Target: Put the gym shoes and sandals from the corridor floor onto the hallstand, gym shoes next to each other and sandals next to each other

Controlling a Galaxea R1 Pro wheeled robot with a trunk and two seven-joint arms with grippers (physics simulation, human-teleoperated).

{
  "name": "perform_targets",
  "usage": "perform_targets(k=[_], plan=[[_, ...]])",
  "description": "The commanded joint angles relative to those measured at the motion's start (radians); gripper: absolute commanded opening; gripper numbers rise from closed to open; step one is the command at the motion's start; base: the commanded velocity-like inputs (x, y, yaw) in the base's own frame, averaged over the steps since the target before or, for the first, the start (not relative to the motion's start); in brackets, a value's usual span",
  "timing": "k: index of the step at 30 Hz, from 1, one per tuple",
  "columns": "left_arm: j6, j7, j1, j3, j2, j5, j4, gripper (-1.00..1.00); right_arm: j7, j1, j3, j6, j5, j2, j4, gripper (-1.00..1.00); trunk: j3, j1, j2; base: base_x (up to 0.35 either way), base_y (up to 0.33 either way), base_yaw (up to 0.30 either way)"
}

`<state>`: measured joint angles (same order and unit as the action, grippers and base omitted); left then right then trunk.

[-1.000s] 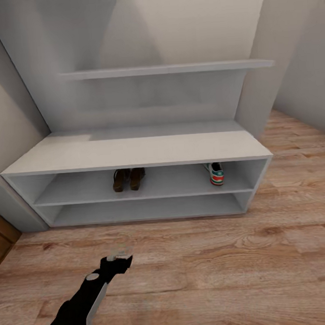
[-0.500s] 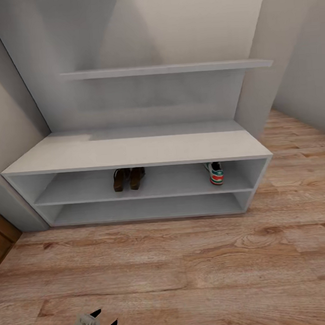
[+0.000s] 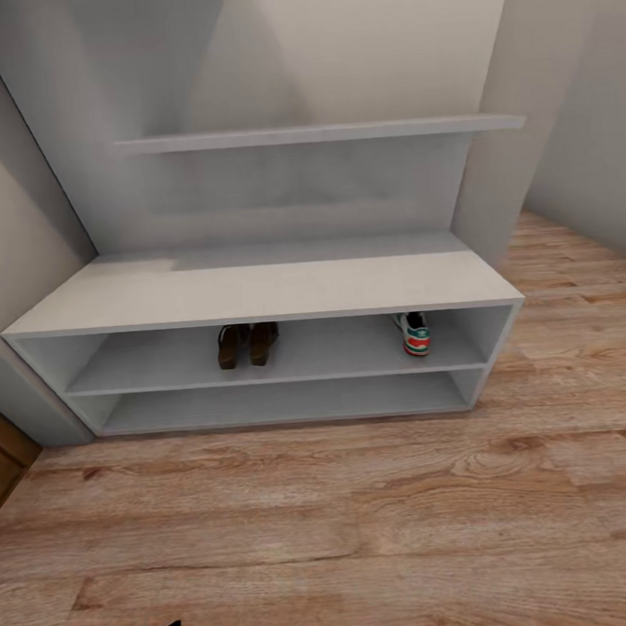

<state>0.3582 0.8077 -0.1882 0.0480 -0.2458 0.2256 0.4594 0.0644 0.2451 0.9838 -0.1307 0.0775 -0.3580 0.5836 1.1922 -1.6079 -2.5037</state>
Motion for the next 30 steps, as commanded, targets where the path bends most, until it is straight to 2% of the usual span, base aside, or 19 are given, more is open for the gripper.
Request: perform_targets(k=[1,7,16,30], plan=[[0.001,0.007,-0.001,0.008,0.0,0.005,-0.002,1.0,0.007,0.001,0.007,-0.004,0.008,0.0,-0.001,-1.0,0.001,0.0,0.0,0.0,-0.101,0.0],[0.003,0.009,0.0,0.038,-0.002,0.005,-0.002,1.0,0.005,0.001,0.007,-0.004,0.008,0.001,-0.003,-1.0,0.001,0.0,0.0,-0.052,-0.142,0.0],[0.002,0.013,0.002,0.051,-0.004,0.006,-0.002,1.0,0.005,0.002,0.007,-0.004,0.009,0.001,-0.004,-1.0,0.001,0.0,0.0,-0.272,-0.064,0.0],[0.001,0.014,0.003,0.052,-0.006,0.032,-0.002,1.0,0.005,0.001,0.007,-0.004,0.01,0.001,-0.004,-1.0,0.001,0.0,0.0,-0.3,0.148,0.0]])
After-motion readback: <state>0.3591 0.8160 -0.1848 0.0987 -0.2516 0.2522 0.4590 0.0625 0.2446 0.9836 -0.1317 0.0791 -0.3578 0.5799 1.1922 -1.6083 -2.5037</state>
